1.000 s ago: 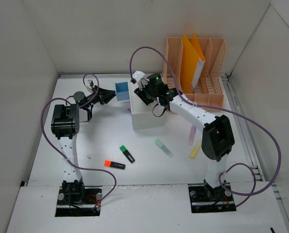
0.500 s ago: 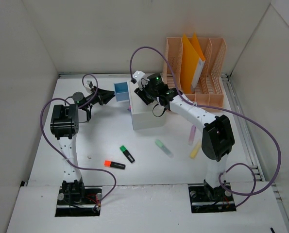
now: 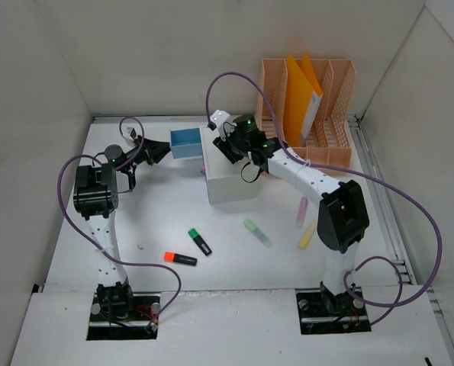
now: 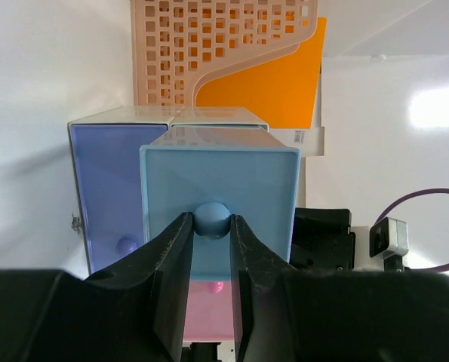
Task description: Organize the desk
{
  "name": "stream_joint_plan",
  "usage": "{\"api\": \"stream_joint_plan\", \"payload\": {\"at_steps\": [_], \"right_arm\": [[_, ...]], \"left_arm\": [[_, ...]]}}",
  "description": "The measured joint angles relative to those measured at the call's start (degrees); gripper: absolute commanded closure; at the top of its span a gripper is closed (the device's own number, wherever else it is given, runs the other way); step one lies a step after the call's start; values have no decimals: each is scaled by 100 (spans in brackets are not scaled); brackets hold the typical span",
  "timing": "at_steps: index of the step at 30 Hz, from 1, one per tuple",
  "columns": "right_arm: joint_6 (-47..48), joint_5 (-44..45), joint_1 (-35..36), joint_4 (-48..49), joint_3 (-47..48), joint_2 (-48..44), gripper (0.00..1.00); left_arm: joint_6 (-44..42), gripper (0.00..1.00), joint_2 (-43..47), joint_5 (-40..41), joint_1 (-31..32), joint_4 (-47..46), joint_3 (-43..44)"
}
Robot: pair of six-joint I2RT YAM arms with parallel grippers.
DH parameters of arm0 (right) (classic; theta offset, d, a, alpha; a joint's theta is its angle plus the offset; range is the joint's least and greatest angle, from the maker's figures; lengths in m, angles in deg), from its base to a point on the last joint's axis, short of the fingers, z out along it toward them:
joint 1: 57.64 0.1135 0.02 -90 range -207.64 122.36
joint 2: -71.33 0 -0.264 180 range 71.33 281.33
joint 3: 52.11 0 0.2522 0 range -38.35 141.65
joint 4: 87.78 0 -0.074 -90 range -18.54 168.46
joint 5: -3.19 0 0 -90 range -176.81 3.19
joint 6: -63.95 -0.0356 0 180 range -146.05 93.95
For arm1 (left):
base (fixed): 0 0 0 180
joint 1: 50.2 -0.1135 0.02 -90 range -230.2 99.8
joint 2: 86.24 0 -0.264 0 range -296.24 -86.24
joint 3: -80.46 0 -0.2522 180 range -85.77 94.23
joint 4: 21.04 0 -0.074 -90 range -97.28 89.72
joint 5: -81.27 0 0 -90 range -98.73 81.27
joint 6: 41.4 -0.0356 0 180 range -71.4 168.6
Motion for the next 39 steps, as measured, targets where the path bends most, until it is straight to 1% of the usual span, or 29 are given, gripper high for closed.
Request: {"api": "stream_joint_plan", "payload": {"at_steps": [10, 12, 13, 14, 16, 21, 22, 26, 28, 33, 37, 39], "right_arm": [[0, 0, 0, 0, 0, -2, 61], [2, 2, 0, 2, 0, -2, 58], [7, 4, 0, 7, 0, -2, 54], [24, 9, -11, 17, 0, -2, 52], [28, -11, -42, 39, -2, -4, 48], [20, -125, -70, 76, -26, -28, 44], [17, -155, -72, 79, -35, -35, 44], [-7, -284, -107, 68, -63, -68, 42], [-24, -365, -129, 50, -63, -76, 39], [-66, -643, -177, -107, -63, -138, 35], [-68, -866, -188, -278, -63, -195, 34], [-61, -984, -188, -389, -63, -234, 34]], "left_arm": [[2, 100, 0, -52, -70, 33, 2], [4, 88, 0, -59, -70, 35, 2], [4, 84, 0, -66, -70, 35, 2], [7, 71, 0, -68, -70, 33, 2], [46, 55, 0, -70, -70, 35, 2], [68, 48, 0, -70, -70, 55, 2], [68, 43, 0, -70, -70, 55, 2], [85, 42, 2, -72, -92, 57, 2], [85, 41, 9, -74, -114, 61, 2], [2, 40, 271, -72, -444, 101, -269], [-273, 39, 667, -103, -780, 358, -553], [-605, 39, 922, -116, -901, 684, -682]]}}
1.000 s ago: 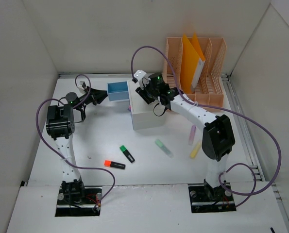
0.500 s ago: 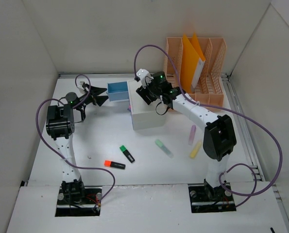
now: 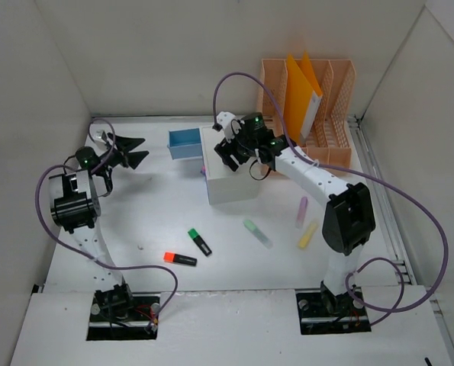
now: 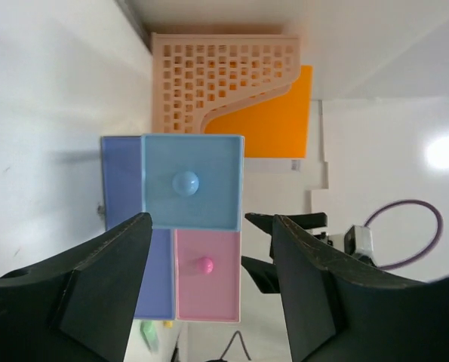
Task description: Organize the desk
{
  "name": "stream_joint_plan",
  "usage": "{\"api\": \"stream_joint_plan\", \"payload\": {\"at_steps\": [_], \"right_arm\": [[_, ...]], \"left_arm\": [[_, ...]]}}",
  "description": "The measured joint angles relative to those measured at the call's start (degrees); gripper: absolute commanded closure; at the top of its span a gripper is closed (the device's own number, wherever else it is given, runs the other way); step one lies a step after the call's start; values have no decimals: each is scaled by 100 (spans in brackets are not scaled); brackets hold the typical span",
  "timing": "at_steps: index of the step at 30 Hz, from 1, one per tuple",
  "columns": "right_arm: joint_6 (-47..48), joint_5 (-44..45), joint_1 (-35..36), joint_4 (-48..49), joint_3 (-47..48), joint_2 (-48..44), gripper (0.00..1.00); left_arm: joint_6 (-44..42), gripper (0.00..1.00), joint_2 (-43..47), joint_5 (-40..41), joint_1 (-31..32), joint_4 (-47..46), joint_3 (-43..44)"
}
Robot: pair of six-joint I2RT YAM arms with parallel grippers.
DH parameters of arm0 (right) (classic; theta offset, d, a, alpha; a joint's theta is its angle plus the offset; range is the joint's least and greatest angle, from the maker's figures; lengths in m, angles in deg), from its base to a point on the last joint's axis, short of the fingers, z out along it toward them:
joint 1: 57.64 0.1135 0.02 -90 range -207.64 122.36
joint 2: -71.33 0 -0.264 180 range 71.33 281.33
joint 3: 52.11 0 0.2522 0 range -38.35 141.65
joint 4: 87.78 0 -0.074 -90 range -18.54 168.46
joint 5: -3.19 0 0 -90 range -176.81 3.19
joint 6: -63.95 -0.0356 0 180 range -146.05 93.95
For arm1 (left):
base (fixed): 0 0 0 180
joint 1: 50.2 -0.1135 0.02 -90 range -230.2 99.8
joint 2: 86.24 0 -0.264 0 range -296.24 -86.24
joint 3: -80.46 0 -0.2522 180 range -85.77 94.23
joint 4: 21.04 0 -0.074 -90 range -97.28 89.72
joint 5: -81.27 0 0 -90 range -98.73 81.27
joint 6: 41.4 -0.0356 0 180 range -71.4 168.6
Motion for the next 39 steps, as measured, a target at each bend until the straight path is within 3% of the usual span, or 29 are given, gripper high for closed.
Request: {"api": "stream_joint_plan", "payload": {"at_steps": [3, 7, 9, 10, 12, 13, 15, 16, 17, 18, 19, 22, 24, 25, 27, 28, 31, 39], "right_arm": [[17, -146, -26, -199, 0, -101, 34], [136, -354, -26, -348, -155, -529, 36], [208, -483, -26, -356, -367, -944, 42], [258, -549, -26, -374, -507, -1185, 46], [352, -684, -24, -354, -809, -1683, 63], [376, -752, -20, -361, -986, -1943, 76], [442, -876, -15, -352, -1364, -2437, 87], [468, -946, -13, -382, -1606, -2699, 94], [483, -988, -7, -404, -1753, -2848, 95], [522, -1034, 9, -518, -2009, -3080, 93], [531, -1043, 9, -538, -2238, -3244, 81], [492, -986, 20, -785, -2900, -3630, 54], [348, -807, 13, -901, -3287, -3823, 50], [245, -704, 4, -953, -3434, -3888, 48], [-59, -426, -85, -1023, -3705, -4006, 48], [-249, -275, -197, -1034, -3823, -4054, 48], [-715, 240, -629, -1097, -4041, -4177, 48], [-1386, 778, -968, -1104, -4059, -4131, 47]], "left_arm": [[-951, 39, 634, 20, -55, 1196, -236], [-3027, 37, 1698, 341, 13, 3832, -138], [-3840, 36, 2184, 564, 61, 4815, -42], [-4168, 36, 2452, 658, 76, 5191, -42], [-4697, 36, 2992, 839, 114, 5834, -94], [-4942, 36, 3261, 979, 127, 6140, -160], [-5340, 51, 3746, 1279, 157, 6677, -308], [-5556, 64, 4009, 1473, 166, 6970, -407], [-5694, 83, 4218, 1633, 166, 7213, -505], [-5836, 89, 4435, 1794, 166, 7484, -612], [-5987, 99, 4645, 1961, 166, 7755, -704], [-6299, 100, 5235, 2413, 170, 8474, -979], [-6413, 93, 5657, 2599, 170, 8830, -1193], [-6452, 79, 5875, 2669, 170, 8970, -1307], [-6526, 66, 6299, 2763, 170, 9204, -1541], [-6548, 51, 6474, 2800, 170, 9309, -1646], [-6557, 34, 6966, 2879, 175, 9551, -1965], [-6531, 32, 7571, 2914, 175, 9801, -2618]]}}
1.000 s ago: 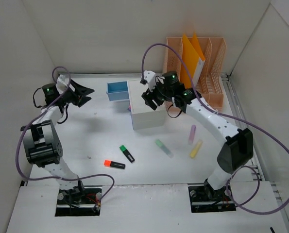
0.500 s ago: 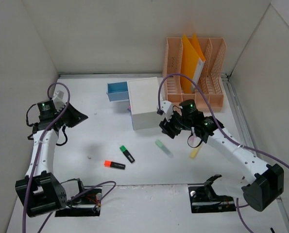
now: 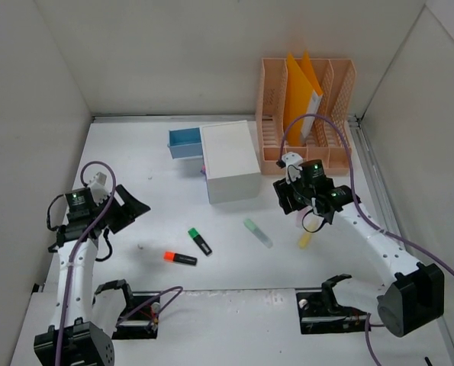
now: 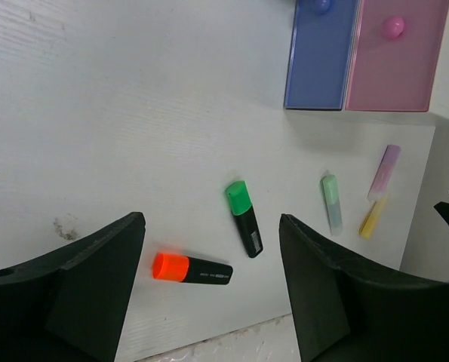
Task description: Organize the desk
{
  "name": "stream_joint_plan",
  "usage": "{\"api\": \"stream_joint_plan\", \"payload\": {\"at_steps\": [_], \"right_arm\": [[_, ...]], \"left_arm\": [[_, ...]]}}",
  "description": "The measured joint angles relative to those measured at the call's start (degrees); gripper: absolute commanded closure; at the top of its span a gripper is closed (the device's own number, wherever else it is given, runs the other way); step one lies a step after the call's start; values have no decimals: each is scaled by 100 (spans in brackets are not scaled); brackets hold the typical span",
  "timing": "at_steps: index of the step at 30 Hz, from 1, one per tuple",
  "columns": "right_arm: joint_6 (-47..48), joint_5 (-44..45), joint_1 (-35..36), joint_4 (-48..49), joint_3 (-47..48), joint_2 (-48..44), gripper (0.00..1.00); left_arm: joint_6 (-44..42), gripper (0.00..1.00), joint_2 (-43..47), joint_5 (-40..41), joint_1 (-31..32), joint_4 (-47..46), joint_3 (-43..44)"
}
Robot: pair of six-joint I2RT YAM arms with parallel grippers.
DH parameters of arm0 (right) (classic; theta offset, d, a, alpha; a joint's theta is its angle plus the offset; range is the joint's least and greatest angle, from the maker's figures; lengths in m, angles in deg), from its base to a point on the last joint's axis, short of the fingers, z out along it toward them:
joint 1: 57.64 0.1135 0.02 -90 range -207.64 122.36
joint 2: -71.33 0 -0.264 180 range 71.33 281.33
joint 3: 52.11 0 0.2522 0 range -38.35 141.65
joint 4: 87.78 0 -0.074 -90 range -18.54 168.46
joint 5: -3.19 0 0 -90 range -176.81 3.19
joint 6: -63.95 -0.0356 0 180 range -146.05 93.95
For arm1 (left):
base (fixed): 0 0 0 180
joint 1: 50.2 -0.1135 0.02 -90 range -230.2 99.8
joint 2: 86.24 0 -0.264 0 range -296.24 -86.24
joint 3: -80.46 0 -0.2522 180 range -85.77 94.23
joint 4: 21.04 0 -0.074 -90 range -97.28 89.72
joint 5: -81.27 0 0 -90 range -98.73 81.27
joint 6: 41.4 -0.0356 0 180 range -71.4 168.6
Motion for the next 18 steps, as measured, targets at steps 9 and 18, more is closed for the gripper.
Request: {"api": "stream_joint_plan", "payload": {"at_steps": [9, 18], "right_arm": [[852, -1327, 442, 66, 17, 184, 46], [1823, -1681, 2712, 634, 365, 1462, 30]], "left_arm": [[20, 36, 286, 2, 0, 85, -299], [221, 33, 435, 219, 24, 376, -299]]}}
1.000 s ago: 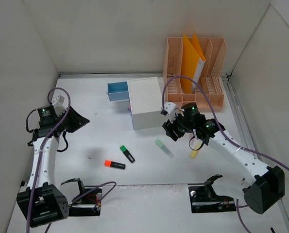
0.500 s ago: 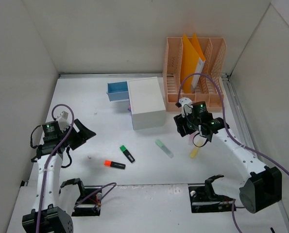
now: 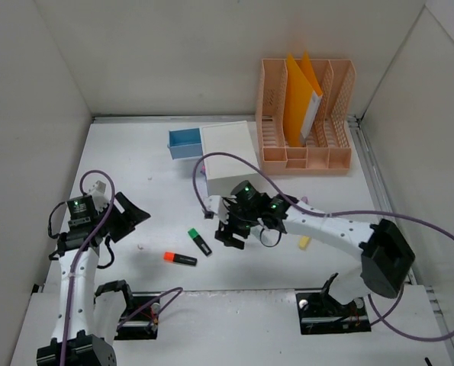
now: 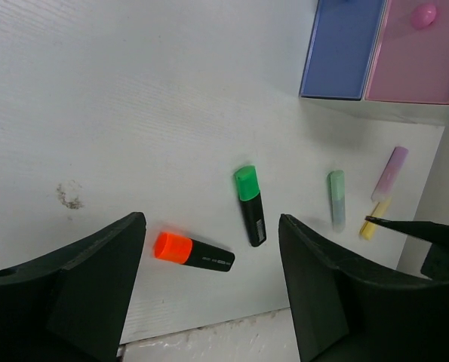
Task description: Organize the desk
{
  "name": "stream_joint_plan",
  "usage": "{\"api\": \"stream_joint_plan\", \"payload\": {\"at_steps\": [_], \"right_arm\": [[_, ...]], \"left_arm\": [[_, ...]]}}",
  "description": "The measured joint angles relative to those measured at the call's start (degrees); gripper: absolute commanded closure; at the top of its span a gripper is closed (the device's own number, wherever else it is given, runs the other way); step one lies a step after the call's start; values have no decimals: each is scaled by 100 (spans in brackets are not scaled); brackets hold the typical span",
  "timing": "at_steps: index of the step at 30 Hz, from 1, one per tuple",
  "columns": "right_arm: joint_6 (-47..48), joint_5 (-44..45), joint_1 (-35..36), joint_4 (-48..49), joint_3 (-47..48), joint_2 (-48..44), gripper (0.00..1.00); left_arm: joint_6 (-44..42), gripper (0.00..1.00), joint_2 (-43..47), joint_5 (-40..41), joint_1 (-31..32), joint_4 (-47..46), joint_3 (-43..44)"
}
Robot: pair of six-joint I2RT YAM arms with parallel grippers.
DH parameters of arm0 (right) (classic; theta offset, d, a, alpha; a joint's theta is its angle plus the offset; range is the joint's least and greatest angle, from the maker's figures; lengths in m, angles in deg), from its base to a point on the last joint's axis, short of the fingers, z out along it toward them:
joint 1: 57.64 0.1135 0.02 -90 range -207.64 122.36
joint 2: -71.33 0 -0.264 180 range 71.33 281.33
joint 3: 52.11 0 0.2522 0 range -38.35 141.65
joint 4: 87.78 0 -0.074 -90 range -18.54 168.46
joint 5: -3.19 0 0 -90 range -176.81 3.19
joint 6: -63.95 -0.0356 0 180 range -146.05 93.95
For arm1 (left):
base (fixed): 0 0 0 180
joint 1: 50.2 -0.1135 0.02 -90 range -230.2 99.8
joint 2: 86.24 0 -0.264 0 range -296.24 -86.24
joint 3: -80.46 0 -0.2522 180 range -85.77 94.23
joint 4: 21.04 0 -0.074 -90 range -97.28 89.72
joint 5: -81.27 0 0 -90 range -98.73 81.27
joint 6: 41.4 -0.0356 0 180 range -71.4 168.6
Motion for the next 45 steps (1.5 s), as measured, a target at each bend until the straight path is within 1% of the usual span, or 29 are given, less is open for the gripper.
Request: {"api": "stream_joint_plan", "payload": {"at_steps": [5, 6, 8, 12, 15, 21, 30, 34, 35, 38, 45], "right_arm": [[-321, 293, 505, 295, 960, 1325, 29], [-398, 363, 546, 365, 1056, 1429, 29], [-538, 529, 728, 442, 1576, 2009, 29], [-848, 713, 1016, 527, 2135, 2610, 30], [-1027, 868, 1200, 562, 2345, 2918, 32], [-1204, 1316, 1399, 564, 2365, 3233, 36], [-1248, 1775, 1397, 551, 2356, 3254, 38], [-1250, 1921, 1397, 544, 2352, 3254, 43], [-1259, 1945, 1394, 546, 2347, 3257, 47], [-1285, 1982, 1375, 549, 2282, 3257, 54], [-1353, 1980, 1322, 535, 2184, 3421, 57]], "left_arm": [[197, 32, 299, 55, 26, 122, -39], [240, 32, 398, 70, 26, 149, -81], [315, 31, 542, 92, 33, 229, -146], [435, 31, 828, 160, 42, 457, -195], [514, 31, 984, 234, 42, 581, -195], [560, 31, 1128, 308, 42, 785, -195], [645, 31, 1134, 348, 42, 866, -201], [664, 31, 1091, 348, 42, 863, -208], [669, 31, 1075, 348, 42, 866, -210], [682, 31, 1049, 345, 42, 866, -214], [734, 30, 1045, 328, 42, 870, -304]]}}
